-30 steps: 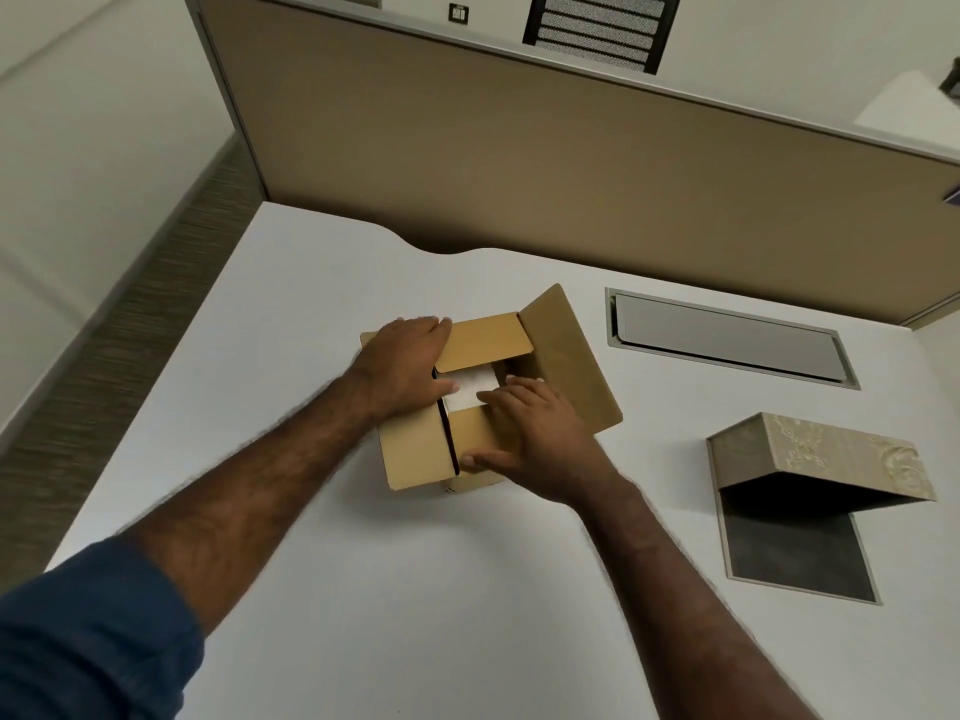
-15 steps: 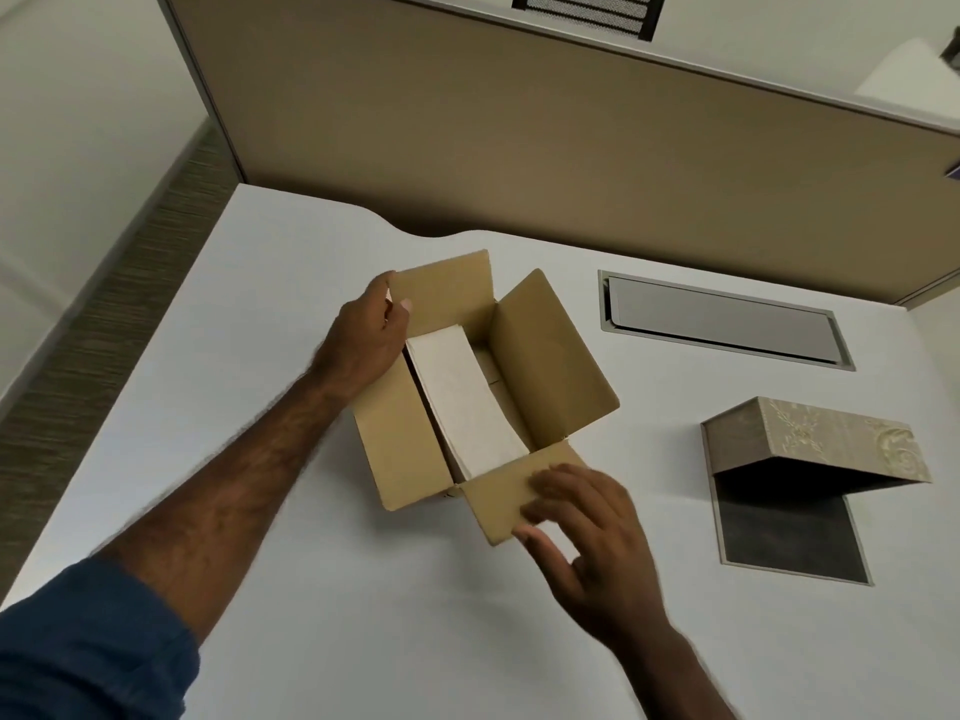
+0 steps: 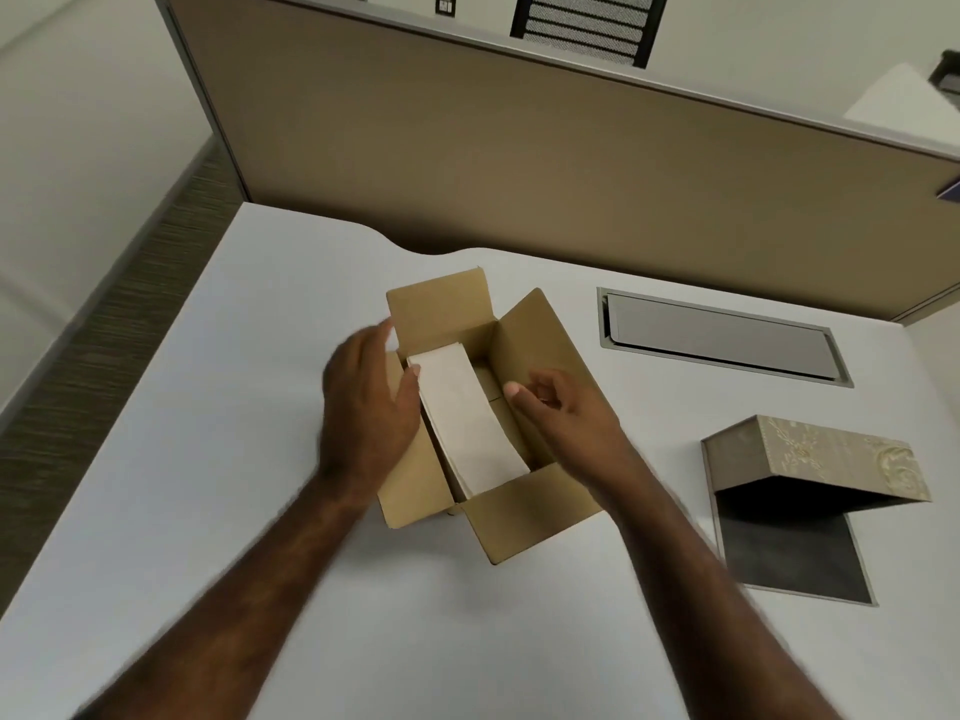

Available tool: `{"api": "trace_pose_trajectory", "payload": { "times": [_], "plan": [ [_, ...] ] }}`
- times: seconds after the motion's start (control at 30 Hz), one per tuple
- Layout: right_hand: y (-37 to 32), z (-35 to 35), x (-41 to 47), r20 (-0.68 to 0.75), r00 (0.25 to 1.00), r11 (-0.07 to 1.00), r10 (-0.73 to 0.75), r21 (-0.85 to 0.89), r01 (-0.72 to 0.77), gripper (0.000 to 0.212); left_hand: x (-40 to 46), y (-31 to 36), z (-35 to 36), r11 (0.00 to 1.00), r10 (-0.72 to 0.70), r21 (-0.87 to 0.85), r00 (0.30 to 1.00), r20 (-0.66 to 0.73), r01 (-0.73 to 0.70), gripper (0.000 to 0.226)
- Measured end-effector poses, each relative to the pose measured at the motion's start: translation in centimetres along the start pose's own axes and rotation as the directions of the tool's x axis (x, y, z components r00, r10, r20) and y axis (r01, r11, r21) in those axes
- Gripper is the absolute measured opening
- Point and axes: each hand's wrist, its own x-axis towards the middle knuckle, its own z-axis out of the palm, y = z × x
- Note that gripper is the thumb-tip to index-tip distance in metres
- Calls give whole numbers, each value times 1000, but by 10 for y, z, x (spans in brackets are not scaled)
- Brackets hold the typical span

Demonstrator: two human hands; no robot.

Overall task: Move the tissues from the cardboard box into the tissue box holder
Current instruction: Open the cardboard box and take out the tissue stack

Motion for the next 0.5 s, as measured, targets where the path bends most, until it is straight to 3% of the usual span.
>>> {"api": "trace_pose_trajectory", "payload": {
  "times": [0.07, 0.17, 0.23, 0.33, 0.5],
  "plan": [
    [-12, 11, 28, 133, 989, 997, 67, -54, -60, 41, -18, 10, 0, 995, 88, 48, 995, 39, -90, 48],
    [-21, 31, 59, 355, 914, 976, 197, 15, -217, 37, -35, 20, 3, 943, 224, 200, 953, 204, -265, 30],
    [-16, 43, 72, 372, 883, 957, 285, -60, -284, 35, -36, 28, 5, 901, 166, 318, 911, 377, -296, 28],
    [-6, 56, 80, 331, 865, 926, 377, -158, -343, 57, -30, 35, 7, 851, 32, 417, 823, 567, -320, 31],
    [4, 66, 86, 272, 898, 926, 345, -256, -277, 80, -25, 36, 9, 822, 10, 432, 767, 641, -371, 32]
  ]
}}
